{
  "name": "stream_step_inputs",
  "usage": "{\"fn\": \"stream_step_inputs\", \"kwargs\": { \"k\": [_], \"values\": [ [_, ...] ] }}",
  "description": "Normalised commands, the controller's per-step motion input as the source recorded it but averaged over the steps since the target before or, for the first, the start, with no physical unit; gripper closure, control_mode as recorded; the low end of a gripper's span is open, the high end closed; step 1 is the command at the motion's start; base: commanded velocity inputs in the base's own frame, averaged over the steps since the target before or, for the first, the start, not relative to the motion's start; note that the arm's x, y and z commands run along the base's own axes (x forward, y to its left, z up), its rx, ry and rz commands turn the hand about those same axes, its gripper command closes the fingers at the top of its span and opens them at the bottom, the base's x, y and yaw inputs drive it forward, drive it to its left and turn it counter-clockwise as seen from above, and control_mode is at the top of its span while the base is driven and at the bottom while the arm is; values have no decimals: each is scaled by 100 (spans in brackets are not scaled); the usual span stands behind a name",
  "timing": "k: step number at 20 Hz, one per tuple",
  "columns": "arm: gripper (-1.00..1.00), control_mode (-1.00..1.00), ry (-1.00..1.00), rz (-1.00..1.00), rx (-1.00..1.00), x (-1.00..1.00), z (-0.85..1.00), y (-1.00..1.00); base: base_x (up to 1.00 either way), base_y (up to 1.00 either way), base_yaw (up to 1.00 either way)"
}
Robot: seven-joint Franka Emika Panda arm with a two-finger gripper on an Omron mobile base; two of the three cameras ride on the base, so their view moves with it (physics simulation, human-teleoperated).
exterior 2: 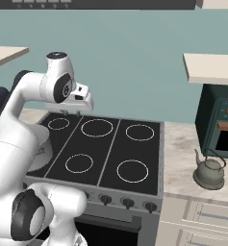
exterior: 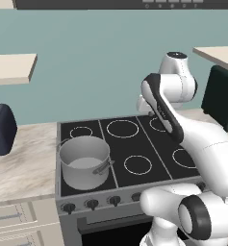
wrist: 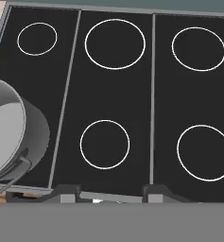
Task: Pick the kettle from the counter and place it on a stove burner. Then turn the burner on.
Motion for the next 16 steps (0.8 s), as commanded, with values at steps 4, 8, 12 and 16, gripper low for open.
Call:
{"fn": "stream_step_inputs", "kwargs": {
  "k": [4, 8, 12, 16],
  "values": [
    [-100, -100, 0, 0, 0, -7, 0, -16, 0, 0, 0],
    [-100, -100, 0, 0, 0, -24, -1, -42, 0, 0, 0],
    [-100, -100, 0, 0, 0, -46, -8, -61, 0, 0, 0],
    [-100, -100, 0, 0, 0, -47, -13, -76, 0, 0, 0]
  ]
}}
